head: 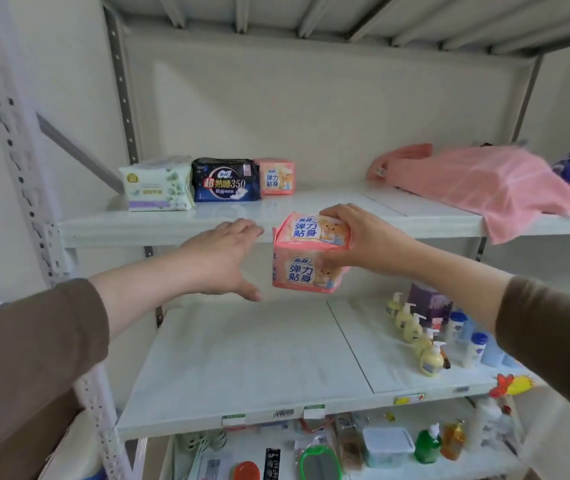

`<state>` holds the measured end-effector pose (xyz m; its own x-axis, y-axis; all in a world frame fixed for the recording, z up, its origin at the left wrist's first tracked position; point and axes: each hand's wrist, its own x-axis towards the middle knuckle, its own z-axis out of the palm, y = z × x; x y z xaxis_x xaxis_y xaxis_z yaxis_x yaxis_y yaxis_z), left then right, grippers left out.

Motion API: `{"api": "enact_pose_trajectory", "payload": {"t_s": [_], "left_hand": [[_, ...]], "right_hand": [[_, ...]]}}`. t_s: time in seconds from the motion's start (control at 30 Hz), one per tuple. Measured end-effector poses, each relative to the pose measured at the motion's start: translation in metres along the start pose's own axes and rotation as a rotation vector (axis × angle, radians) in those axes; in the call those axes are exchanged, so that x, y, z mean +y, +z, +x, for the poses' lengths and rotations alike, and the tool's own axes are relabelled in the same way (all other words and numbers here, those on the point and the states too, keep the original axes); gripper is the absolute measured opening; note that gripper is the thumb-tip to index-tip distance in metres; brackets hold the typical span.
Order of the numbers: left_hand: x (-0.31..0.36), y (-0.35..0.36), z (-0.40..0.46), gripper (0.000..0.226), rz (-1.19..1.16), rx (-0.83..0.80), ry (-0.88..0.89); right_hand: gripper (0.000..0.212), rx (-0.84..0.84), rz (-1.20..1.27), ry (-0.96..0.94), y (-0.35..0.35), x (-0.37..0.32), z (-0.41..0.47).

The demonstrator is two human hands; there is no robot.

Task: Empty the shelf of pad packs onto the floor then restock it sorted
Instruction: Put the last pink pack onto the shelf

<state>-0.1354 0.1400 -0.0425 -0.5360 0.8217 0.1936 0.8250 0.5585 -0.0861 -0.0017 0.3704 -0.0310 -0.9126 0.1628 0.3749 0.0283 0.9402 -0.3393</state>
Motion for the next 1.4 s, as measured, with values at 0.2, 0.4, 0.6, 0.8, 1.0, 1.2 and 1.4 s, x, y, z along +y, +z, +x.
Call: {"api": "enact_pose_trajectory", "payload": {"t_s": [0.2, 0.4, 0.6, 0.8, 1.0, 1.2, 1.4], "left_hand": [[-0.001, -0.033, 0.076, 0.111, 0.114, 0.032, -0.07], [-0.002, -0.047, 0.143, 0.098, 0.125, 0.063, -0.215], [-0.014, -0.047, 0.182, 0.067, 0.139, 0.073, -0.288], [-0.034, -0.046, 0.212, 0.067, 0.103, 0.075, -0.317], [-0.056, -0.041, 0.235, 0.085, 0.099, 0.092, -0.305], [-0.065, -0.033, 0.253, 0.088, 0.09, 0.115, -0.273], [-0.066, -0.026, 0.261, 0.086, 0.083, 0.104, -0.286]], "right_hand": [[0.073, 0.038, 0.015, -0.069, -0.045, 0.039, 0.077], [0.07, -0.05, 0.08, -0.068, -0.055, 0.081, 0.159], [0.075, -0.135, 0.007, -0.065, -0.034, 0.11, 0.229], [0.067, -0.154, 0.009, -0.107, -0.011, 0.121, 0.279], [0.068, -0.085, -0.027, -0.125, 0.01, 0.123, 0.311], [0.043, -0.069, -0.05, -0.128, 0.021, 0.124, 0.326], [0.04, -0.039, -0.055, -0.119, 0.029, 0.124, 0.331]]}}
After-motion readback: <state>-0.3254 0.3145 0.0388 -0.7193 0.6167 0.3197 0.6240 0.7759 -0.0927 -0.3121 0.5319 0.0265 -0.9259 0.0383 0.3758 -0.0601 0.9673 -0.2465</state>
